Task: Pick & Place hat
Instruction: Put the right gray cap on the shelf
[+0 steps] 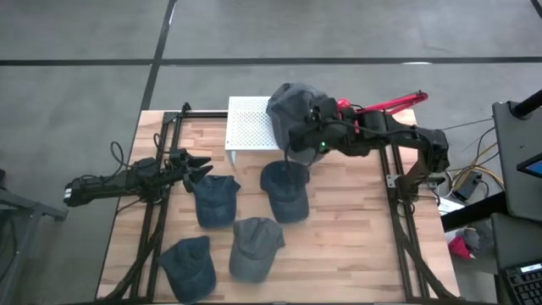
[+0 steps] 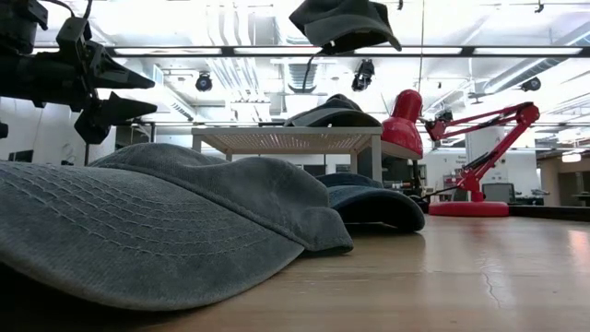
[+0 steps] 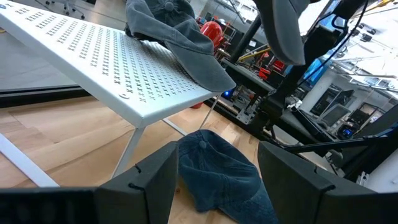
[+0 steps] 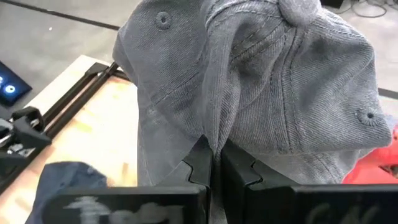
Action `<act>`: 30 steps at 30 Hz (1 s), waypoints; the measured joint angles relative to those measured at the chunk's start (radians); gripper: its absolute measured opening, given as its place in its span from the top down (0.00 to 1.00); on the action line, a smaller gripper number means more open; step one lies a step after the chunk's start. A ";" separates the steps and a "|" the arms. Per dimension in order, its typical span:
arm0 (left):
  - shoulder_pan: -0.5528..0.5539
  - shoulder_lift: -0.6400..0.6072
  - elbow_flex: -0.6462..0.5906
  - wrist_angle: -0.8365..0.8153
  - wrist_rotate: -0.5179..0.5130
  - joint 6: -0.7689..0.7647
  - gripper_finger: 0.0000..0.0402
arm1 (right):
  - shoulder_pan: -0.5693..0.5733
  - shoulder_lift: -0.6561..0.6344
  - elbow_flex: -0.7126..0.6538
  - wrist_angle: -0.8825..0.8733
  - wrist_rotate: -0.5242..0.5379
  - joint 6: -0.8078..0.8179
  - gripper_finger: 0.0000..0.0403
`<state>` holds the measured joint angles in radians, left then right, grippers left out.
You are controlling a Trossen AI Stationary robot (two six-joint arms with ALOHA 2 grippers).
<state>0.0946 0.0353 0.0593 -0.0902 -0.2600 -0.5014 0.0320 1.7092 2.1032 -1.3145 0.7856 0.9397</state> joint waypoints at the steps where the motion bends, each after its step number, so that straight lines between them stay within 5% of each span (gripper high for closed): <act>1: 0.000 0.000 0.000 0.000 0.000 0.000 0.45 | -0.010 0.000 -0.002 0.015 -0.001 -0.015 0.97; 30: 0.000 0.000 0.000 0.000 0.000 0.000 0.45 | -0.188 0.008 -0.201 0.279 -0.091 -0.214 0.97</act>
<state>0.0947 0.0353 0.0593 -0.0902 -0.2600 -0.5018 -0.1561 1.7168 1.9021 -1.0354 0.6949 0.7254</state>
